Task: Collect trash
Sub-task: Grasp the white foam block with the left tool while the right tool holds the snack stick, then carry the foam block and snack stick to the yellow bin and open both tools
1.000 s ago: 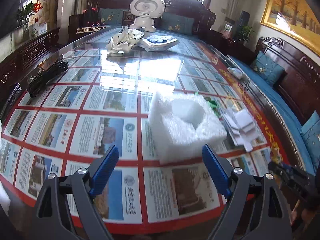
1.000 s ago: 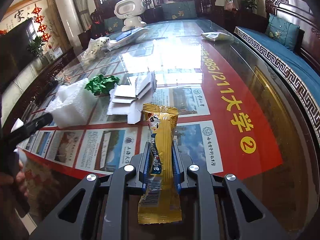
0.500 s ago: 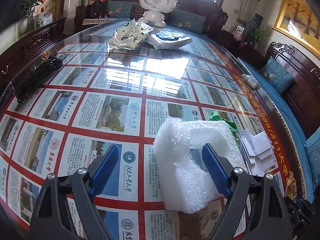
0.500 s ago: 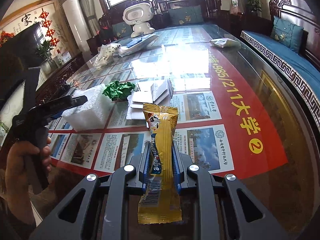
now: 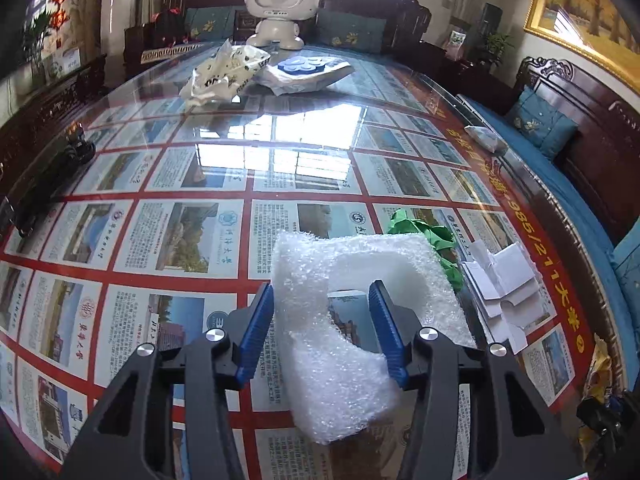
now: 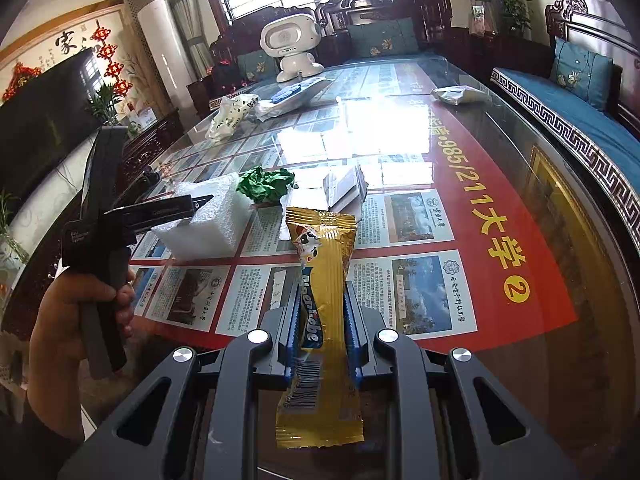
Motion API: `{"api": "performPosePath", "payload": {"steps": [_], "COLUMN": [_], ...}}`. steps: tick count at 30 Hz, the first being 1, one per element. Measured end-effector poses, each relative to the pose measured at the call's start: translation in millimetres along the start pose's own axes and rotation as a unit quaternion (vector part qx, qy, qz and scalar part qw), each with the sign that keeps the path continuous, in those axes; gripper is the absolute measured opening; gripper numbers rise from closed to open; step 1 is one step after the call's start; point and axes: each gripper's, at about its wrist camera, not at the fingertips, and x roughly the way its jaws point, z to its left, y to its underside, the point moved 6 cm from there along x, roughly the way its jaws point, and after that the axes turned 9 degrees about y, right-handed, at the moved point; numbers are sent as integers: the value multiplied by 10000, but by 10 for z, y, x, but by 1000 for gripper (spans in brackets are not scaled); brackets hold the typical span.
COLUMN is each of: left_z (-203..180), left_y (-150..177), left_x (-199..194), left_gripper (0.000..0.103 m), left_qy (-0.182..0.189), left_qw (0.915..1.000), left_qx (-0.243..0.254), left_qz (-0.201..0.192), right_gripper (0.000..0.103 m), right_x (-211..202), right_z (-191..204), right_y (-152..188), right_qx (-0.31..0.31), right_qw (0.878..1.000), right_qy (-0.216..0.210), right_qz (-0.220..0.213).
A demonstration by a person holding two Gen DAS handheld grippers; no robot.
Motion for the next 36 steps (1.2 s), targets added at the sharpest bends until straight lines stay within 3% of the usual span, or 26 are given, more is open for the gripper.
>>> {"api": "performPosePath", "payload": {"steps": [4, 11, 20, 26, 36], "left_z": [-103, -273, -681, -946, -1334], "left_y": [73, 241, 585, 1056, 2143], "left_x": [-123, -538, -1495, -2038, -2505], "left_gripper": [42, 39, 39, 39, 39], "left_qy": [144, 224, 584, 909, 1366], "left_qw": [9998, 9982, 9896, 9822, 9743], "left_qx": [79, 307, 856, 1226, 1652], "left_qz": [-131, -473, -998, -1098, -698], "right_gripper": [20, 20, 20, 20, 20], "right_x": [-66, -214, -799, -1372, -2220], "right_z": [-46, -35, 79, 212, 266], "right_y": [31, 67, 182, 474, 1361], "right_qx": [42, 24, -1, -90, -274], "right_qw": [10000, 9998, 9978, 9951, 9941], "right_qy": [67, 104, 43, -110, -105], "right_qz": [-59, -173, -659, -982, -1044]}}
